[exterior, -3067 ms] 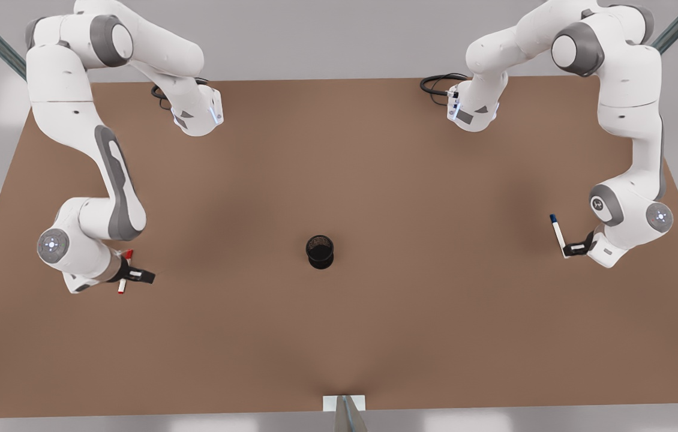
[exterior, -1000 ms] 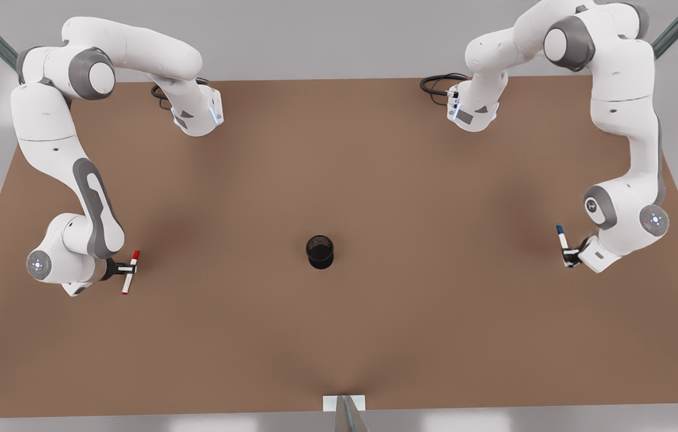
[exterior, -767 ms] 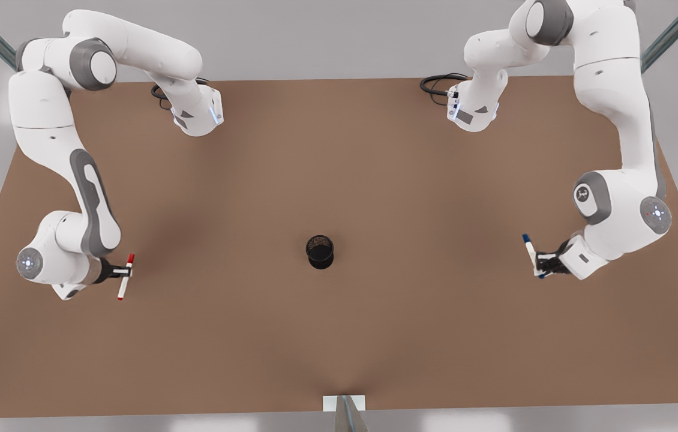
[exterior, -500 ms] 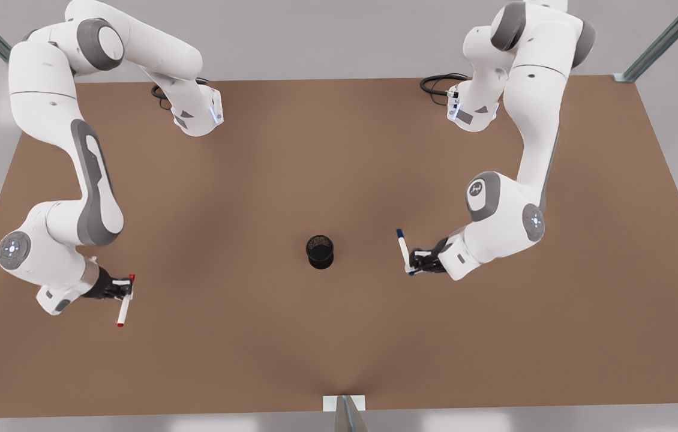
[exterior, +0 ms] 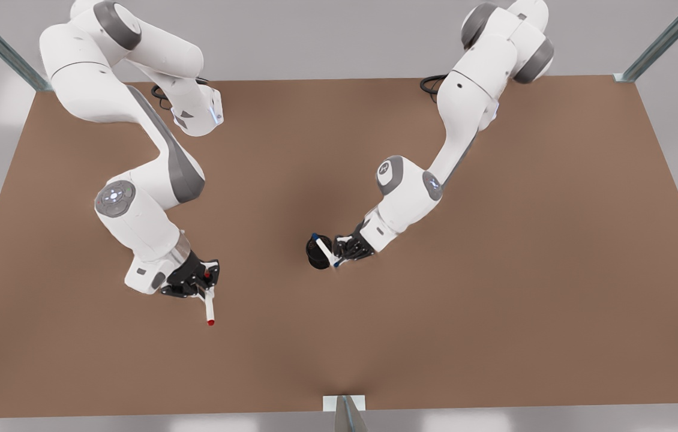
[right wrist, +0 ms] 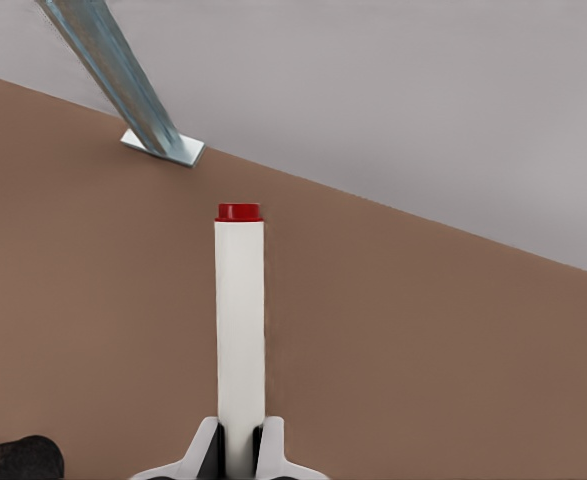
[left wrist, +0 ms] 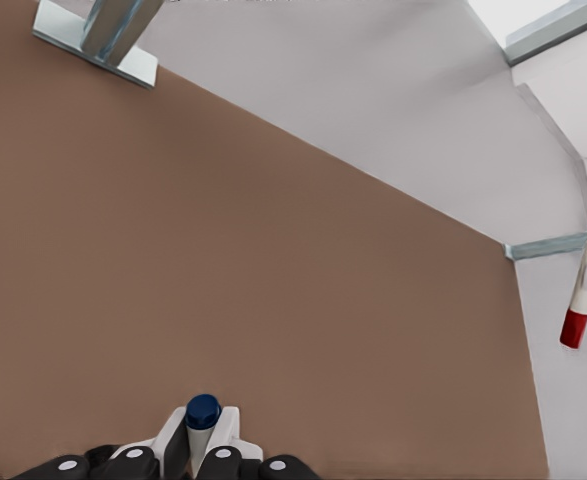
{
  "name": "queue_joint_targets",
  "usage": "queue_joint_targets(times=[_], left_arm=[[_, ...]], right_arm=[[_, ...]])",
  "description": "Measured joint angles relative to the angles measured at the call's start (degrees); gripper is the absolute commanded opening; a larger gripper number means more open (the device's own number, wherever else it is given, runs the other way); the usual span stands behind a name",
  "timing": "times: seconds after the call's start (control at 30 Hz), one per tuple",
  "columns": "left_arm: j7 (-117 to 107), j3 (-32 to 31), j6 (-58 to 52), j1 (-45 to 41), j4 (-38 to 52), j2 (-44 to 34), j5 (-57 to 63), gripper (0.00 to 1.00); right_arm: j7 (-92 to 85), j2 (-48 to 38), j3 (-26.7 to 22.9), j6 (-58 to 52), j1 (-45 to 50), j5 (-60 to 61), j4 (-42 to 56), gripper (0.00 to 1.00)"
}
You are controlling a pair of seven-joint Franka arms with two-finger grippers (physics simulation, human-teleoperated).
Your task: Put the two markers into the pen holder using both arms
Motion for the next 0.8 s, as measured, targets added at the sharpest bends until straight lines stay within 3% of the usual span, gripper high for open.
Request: queue_joint_targets(times=[0.8], left_arm=[[10.64, -0.15, 12.17, -2.36, -1.67, 4.67, -0.33, 0.21]], right_arm=[[13.53, -0.05, 0.07, 6.93, 1.51, -4.08, -1.48, 0.32]])
